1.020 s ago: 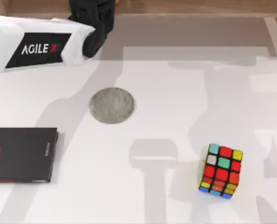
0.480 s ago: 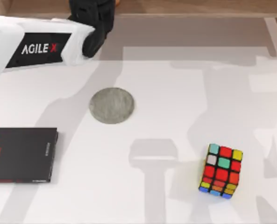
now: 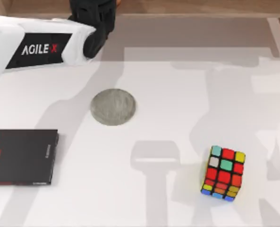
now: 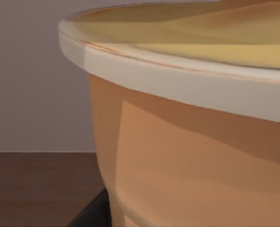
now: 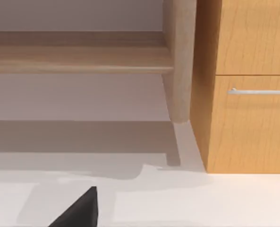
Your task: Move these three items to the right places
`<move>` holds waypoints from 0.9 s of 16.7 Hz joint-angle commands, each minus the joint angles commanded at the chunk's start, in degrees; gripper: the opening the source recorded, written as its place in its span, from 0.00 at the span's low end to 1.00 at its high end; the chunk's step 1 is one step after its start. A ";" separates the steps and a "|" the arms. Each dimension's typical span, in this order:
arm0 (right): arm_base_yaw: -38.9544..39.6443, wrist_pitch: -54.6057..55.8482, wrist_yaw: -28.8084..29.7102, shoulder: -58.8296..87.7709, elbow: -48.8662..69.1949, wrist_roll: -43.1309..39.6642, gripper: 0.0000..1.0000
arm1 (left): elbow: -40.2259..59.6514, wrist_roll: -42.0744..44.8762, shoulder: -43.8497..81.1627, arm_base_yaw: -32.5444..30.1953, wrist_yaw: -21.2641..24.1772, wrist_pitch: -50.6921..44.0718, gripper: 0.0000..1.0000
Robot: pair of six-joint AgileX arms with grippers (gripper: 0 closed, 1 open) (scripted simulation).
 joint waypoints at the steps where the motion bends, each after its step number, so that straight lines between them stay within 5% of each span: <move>1: 0.00 0.00 0.00 0.00 0.00 0.00 1.00 | 0.00 0.00 0.00 0.00 0.00 0.00 0.00; 7: 0.00 0.00 0.00 0.00 0.00 0.00 1.00 | -2.33 0.42 -2.16 -0.53 -0.79 0.89 0.00; 15: 0.00 0.00 0.00 0.00 0.00 0.00 1.00 | -20.43 0.28 -14.75 -4.56 -4.61 5.81 0.00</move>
